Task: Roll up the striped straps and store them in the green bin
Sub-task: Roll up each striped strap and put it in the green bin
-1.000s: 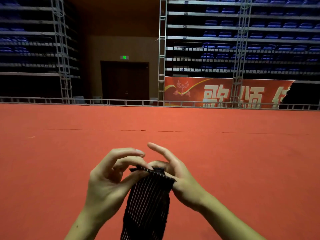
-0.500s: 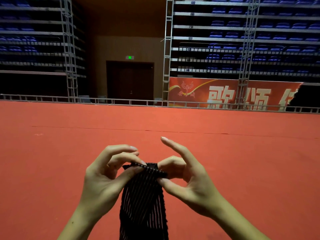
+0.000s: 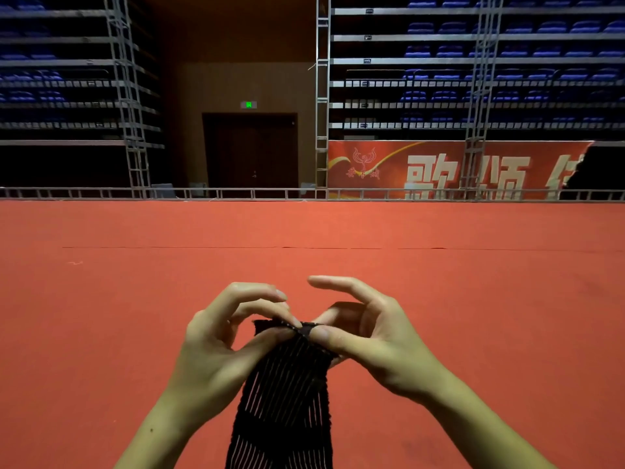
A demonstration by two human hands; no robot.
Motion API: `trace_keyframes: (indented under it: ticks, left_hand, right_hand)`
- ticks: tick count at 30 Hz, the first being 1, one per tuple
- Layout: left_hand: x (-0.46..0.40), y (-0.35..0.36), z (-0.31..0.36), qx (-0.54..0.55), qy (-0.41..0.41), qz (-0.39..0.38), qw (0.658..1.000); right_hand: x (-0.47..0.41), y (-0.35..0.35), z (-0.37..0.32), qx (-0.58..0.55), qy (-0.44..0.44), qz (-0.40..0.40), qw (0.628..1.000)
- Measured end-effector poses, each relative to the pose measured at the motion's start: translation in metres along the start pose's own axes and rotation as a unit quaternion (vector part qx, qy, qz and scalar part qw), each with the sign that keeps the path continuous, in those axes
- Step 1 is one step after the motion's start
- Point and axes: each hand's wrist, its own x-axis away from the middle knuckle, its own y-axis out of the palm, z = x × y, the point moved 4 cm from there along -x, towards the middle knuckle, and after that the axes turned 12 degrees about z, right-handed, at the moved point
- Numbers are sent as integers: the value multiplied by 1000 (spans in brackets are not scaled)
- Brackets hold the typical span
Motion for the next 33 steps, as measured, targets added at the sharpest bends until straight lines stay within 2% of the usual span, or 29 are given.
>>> trace_keyframes:
  ticks: [3, 7, 9, 12, 16, 25, 29, 33]
  left_hand:
    - [5, 0, 2, -35, 27, 29, 999]
    - [13, -1, 4, 1, -37, 66, 997]
    - [12, -1, 6, 26, -71, 73, 994]
    - [9, 5, 4, 45, -159, 82, 983]
    - [5, 14, 0, 9, -213, 110, 971]
    - [2, 12, -2, -41, -226, 127, 965]
    - [-1, 11, -3, -65, -228, 110, 965]
    - [3, 11, -5, -48, -237, 127, 962]
  right_hand:
    - [0, -7, 1, 3, -15, 58, 998]
    - [-3, -24, 4, 20, -65, 197, 978]
    - [-3, -29, 5, 33, -80, 216, 972]
    - [-2, -25, 4, 39, -96, 209, 972]
    - [1, -14, 4, 12, -93, 179, 979]
    - [-1, -14, 4, -5, -70, 159, 985]
    - [-2, -17, 6, 17, -68, 143, 987]
    - [-2, -14, 6, 29, -74, 131, 988]
